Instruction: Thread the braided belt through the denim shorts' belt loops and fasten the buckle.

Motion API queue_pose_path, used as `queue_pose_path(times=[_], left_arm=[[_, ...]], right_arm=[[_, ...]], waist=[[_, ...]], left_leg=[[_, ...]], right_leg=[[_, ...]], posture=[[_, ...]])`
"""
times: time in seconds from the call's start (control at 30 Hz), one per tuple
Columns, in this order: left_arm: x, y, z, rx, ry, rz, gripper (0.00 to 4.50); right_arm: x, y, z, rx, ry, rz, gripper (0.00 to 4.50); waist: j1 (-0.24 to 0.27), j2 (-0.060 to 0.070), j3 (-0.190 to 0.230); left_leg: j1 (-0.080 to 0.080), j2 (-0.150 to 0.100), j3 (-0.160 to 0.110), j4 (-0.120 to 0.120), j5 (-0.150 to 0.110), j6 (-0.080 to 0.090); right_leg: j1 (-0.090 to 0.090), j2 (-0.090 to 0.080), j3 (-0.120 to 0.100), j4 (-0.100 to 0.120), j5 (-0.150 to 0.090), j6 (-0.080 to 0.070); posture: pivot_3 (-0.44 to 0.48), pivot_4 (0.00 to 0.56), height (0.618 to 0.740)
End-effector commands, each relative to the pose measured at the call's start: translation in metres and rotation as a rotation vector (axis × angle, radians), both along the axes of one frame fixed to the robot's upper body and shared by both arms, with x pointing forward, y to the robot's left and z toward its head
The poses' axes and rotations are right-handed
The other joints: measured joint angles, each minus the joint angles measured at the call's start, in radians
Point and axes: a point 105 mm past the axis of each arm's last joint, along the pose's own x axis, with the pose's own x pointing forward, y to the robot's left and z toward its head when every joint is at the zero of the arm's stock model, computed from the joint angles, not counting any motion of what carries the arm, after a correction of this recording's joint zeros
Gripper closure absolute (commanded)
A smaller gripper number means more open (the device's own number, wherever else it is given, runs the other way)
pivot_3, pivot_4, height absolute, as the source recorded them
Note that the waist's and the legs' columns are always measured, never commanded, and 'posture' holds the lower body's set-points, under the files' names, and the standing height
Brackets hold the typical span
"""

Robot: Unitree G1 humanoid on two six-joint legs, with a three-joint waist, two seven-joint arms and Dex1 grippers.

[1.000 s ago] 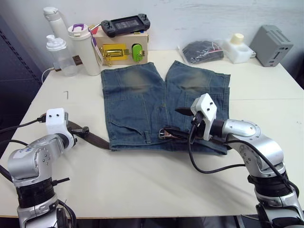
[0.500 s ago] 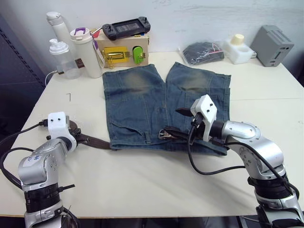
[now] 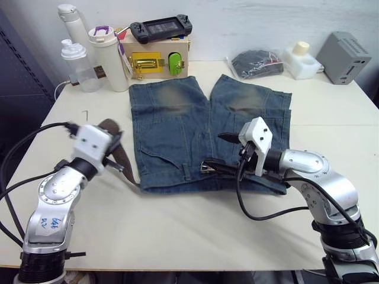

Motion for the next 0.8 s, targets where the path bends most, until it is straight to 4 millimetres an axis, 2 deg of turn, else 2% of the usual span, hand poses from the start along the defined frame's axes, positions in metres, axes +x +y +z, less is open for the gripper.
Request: queue_pose_path(times=[0.03,0.2,0.3,0.4,0.5,0.63,0.73,0.8], left_arm=[[-0.015,-0.018,-0.022,0.337,-0.005,-0.183,4.45],[-0.026,-0.024,-0.036,0.546,0.005,-0.348,4.45],[-0.030,-0.027,-0.044,0.643,0.003,-0.435,4.45],[-0.034,-0.017,-0.064,0.863,0.018,-0.519,4.45],[-0.027,-0.006,-0.070,1.048,-0.017,-0.546,4.45],[-0.014,-0.007,-0.065,1.173,-0.110,-0.561,4.45],[-0.006,-0.026,-0.053,1.235,-0.244,-0.612,4.45],[0.000,-0.041,-0.036,1.242,-0.361,-0.623,4.45]], right_arm=[[-0.005,0.006,0.013,-0.097,-0.179,0.044,0.00],[-0.005,0.022,0.011,-0.298,-0.503,0.117,0.00],[-0.003,0.031,0.007,-0.363,-0.667,0.153,0.00],[-0.007,0.046,-0.003,-0.400,-0.777,0.222,0.00],[-0.013,0.058,-0.012,-0.410,-0.822,0.300,0.00],[-0.012,0.066,-0.025,-0.497,-0.913,0.389,0.00],[-0.008,0.071,-0.026,-0.512,-0.945,0.436,0.00],[-0.004,0.068,-0.025,-0.511,-0.939,0.442,0.00]], waist=[[-0.006,0.000,0.002],[-0.010,0.000,0.006],[-0.009,0.000,0.006],[-0.010,-0.003,0.007],[-0.012,-0.003,0.007],[-0.013,-0.004,0.006],[-0.012,-0.004,0.006],[-0.009,-0.004,0.006]], left_leg=[[0.000,0.000,0.000,0.000,0.000,0.000],[0.000,0.003,0.001,-0.003,0.000,-0.001],[0.000,0.003,0.001,-0.004,0.000,-0.001],[-0.001,0.003,0.002,-0.003,0.000,-0.001],[-0.005,0.003,0.005,-0.001,0.000,-0.001],[-0.013,0.003,0.006,0.003,0.000,-0.001],[-0.016,0.003,0.007,0.006,0.000,-0.001],[-0.019,0.002,0.007,0.007,0.001,-0.002]], right_leg=[[-0.001,0.000,0.000,0.000,0.000,0.000],[-0.004,0.001,-0.002,0.000,0.000,0.000],[-0.004,0.001,-0.002,0.001,0.000,0.000],[-0.005,0.001,-0.002,0.003,0.000,0.000],[-0.013,0.000,0.000,0.010,0.000,0.000],[-0.024,0.001,-0.001,0.021,0.000,0.000],[-0.029,0.001,-0.001,0.026,0.000,0.000],[-0.032,0.001,-0.001,0.028,0.000,0.000]], posture=[[0.000,0.150,0.645],[0.000,0.150,0.645],[0.000,0.150,0.645],[0.000,0.150,0.645],[0.000,0.150,0.645],[0.000,0.150,0.645],[0.000,0.150,0.645],[0.000,0.150,0.645]])
